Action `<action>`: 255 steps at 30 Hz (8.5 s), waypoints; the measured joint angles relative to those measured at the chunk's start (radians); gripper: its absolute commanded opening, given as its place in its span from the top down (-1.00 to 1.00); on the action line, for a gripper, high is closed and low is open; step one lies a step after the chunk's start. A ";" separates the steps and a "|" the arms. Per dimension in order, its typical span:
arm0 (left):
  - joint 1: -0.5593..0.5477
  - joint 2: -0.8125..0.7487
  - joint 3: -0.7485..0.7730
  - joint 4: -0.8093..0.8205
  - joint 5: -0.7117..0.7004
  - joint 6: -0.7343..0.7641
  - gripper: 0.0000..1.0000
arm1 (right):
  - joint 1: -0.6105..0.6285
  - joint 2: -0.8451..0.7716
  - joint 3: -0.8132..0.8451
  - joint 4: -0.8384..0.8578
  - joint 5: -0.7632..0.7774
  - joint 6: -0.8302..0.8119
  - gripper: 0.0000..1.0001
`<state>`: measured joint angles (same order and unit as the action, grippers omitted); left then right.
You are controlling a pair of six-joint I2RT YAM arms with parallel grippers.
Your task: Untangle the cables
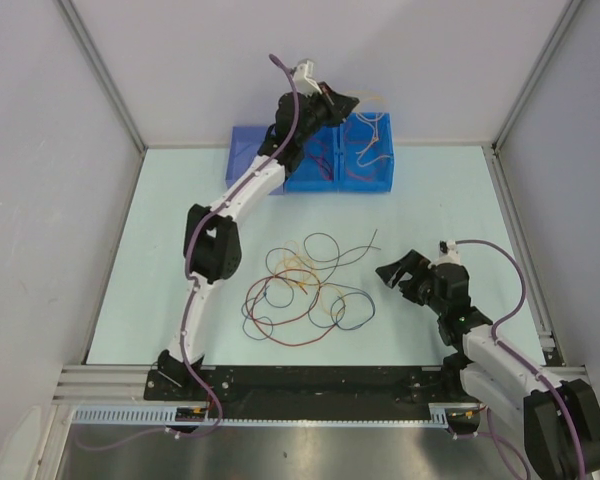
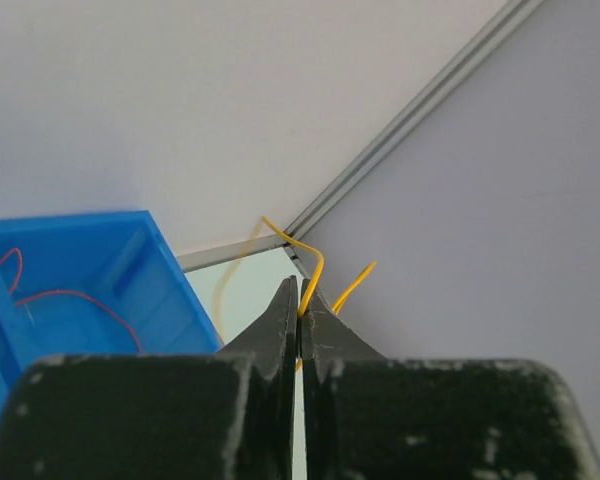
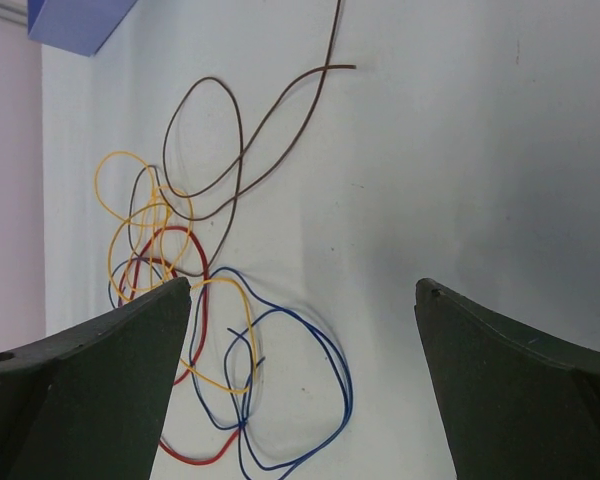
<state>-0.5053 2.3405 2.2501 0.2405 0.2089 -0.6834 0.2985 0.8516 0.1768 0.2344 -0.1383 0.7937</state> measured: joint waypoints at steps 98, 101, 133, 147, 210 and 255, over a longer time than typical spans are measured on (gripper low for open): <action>-0.115 -1.135 -1.633 -0.575 -0.361 0.104 -0.15 | 0.025 0.200 0.095 0.002 -0.001 0.010 -0.93; -0.121 -1.098 -1.633 -0.574 -0.354 0.097 -0.10 | 0.025 0.200 0.095 0.002 -0.001 0.010 -0.93; -0.208 -1.130 -1.367 -0.730 -0.383 0.117 0.99 | 0.025 0.203 0.095 0.002 -0.002 0.009 -0.93; -0.216 -1.359 -1.322 -0.720 -0.298 0.196 0.99 | 0.071 0.009 0.126 0.007 -0.256 -0.029 -0.86; -0.406 -1.453 -1.509 -0.621 -0.275 0.291 -0.77 | 0.323 0.115 0.476 -0.134 -0.374 -0.094 1.00; -0.686 -1.349 -1.668 0.045 -0.541 0.527 -0.54 | 0.169 0.214 0.525 0.156 -0.754 0.444 1.00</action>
<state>-1.1912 0.9916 0.5823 0.2855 -0.3325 -0.1566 0.4671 1.0660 0.7021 0.3904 -0.8925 1.2373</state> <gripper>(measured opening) 0.748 0.012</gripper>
